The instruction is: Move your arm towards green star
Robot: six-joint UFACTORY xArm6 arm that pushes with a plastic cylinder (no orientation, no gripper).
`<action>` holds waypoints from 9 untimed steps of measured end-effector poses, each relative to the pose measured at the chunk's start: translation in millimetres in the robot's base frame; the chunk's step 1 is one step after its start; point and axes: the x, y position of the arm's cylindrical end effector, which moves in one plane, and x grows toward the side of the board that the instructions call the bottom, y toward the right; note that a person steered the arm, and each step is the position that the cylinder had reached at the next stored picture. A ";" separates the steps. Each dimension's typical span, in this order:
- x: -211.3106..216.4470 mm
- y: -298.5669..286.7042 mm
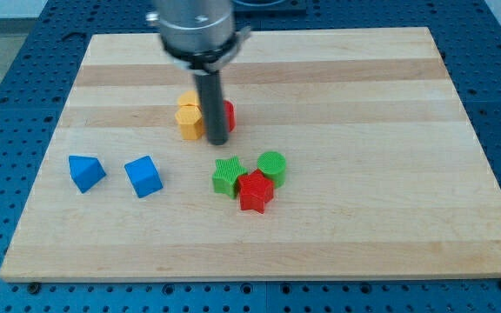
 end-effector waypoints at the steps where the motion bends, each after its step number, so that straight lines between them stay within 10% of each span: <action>1: 4.0 48.6; 4: 39.6 218.7; 9: 175.3 126.6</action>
